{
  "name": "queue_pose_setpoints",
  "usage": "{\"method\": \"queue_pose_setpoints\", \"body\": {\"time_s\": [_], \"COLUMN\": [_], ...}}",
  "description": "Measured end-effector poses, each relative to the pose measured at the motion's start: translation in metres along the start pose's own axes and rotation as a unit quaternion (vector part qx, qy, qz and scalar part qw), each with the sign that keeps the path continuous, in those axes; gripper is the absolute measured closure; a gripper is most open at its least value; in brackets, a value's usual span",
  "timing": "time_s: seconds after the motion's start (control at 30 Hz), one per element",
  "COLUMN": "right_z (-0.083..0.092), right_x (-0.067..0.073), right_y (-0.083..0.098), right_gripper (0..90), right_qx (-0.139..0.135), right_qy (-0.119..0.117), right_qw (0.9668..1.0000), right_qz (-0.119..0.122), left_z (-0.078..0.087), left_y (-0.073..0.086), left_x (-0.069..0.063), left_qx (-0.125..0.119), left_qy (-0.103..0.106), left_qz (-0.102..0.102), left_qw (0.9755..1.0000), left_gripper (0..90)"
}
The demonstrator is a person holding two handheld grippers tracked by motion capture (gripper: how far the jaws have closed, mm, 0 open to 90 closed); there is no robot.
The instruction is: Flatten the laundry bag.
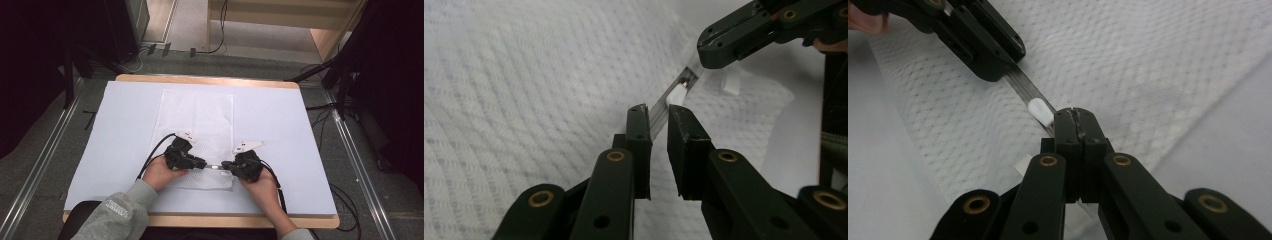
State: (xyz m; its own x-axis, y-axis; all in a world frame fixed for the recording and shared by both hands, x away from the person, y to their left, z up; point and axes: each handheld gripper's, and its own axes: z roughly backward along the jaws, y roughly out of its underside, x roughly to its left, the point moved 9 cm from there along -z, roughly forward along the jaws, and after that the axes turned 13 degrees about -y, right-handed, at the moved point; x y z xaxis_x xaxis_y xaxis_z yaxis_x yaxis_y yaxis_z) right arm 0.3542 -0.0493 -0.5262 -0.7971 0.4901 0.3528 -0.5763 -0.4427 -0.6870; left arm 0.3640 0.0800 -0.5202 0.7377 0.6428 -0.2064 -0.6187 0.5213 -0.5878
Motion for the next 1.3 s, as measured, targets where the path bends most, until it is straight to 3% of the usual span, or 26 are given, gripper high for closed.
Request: {"method": "queue_pose_setpoints", "body": {"time_s": [0.17, 0.33, 0.73, 1.03, 1.3], "right_z": [0.003, 0.000, 0.000, 0.000, 0.000], "right_x": [-0.004, -0.004, -0.004, -0.004, -0.004], "right_y": [0.006, 0.010, 0.012, 0.012, 0.013], "right_gripper": [90.0, 90.0, 90.0, 90.0, 90.0], "right_qx": [0.009, 0.023, 0.013, 0.013, 0.013], "right_qy": [0.004, 0.011, 0.011, 0.011, 0.009], "right_qw": [0.9999, 0.9997, 0.9999, 0.9998, 0.9999], "right_qz": [-0.008, 0.004, 0.003, 0.004, 0.004], "left_z": [0.000, -0.005, -0.024, -0.024, -0.023], "left_y": [-0.009, -0.014, -0.011, -0.010, -0.009], "left_x": [-0.009, -0.015, -0.015, -0.017, -0.019], "left_qx": [-0.009, -0.017, 0.013, 0.013, 0.012], "left_qy": [0.008, 0.018, 0.015, 0.012, 0.023], "left_qz": [-0.004, -0.013, -0.013, -0.017, -0.015], "left_qw": [0.9999, 0.9996, 0.9997, 0.9997, 0.9995], "left_gripper": [72.6, 62.8, 75.0, 76.4, 77.1]}}
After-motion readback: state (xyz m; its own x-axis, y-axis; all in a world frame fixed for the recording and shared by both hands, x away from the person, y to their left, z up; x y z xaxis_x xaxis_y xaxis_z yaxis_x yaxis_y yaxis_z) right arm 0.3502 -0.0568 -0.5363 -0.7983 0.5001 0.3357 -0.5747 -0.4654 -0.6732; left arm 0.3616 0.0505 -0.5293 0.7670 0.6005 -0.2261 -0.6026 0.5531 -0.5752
